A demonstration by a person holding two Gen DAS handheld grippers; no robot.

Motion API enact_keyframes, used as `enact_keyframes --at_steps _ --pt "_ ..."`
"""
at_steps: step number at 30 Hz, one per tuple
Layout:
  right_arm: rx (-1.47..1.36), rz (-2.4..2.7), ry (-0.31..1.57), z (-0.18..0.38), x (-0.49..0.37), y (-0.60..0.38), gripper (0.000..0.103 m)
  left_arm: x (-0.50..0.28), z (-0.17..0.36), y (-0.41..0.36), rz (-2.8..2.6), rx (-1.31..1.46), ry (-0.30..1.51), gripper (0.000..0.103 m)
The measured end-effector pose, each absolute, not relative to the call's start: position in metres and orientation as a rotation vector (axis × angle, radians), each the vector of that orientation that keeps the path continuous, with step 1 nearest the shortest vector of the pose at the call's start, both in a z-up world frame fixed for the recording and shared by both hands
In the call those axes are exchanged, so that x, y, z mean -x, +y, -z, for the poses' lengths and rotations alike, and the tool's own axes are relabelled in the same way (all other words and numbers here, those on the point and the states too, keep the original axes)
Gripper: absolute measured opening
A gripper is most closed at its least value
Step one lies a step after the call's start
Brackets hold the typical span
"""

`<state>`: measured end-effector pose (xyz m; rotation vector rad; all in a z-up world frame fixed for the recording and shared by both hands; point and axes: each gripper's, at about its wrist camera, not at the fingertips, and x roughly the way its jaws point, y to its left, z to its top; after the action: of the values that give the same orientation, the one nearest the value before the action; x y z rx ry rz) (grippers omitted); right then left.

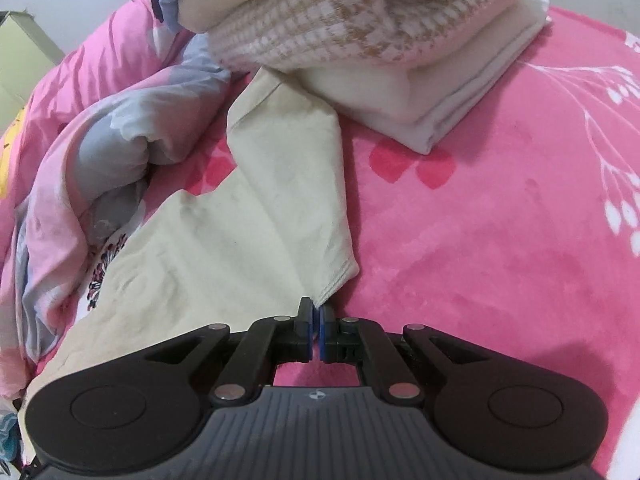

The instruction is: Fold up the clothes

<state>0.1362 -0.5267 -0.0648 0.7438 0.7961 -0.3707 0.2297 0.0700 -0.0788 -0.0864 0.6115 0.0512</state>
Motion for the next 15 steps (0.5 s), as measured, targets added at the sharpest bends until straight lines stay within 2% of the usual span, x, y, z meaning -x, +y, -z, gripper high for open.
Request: enact_keyframes --at_steps 10,13,14,15 --pt "-0.677 0.408 0.717 0.046 -0.095 -0.517 0.015 -0.230 0.078 0.070 -0.053 0.081 0.615 0.103" --pt "-0.608 0.379 0.735 0.045 -0.080 -0.500 0.033 -0.229 0.078 0.070 -0.051 0.084 0.614 0.103" --pt "-0.565 0.360 0.747 0.046 -0.078 -0.492 0.043 -0.229 0.078 0.070 -0.051 0.085 0.613 0.103" --pt "-0.512 0.351 0.760 0.048 -0.077 -0.485 0.045 -0.229 0.078 0.070 -0.050 0.087 0.613 0.103"
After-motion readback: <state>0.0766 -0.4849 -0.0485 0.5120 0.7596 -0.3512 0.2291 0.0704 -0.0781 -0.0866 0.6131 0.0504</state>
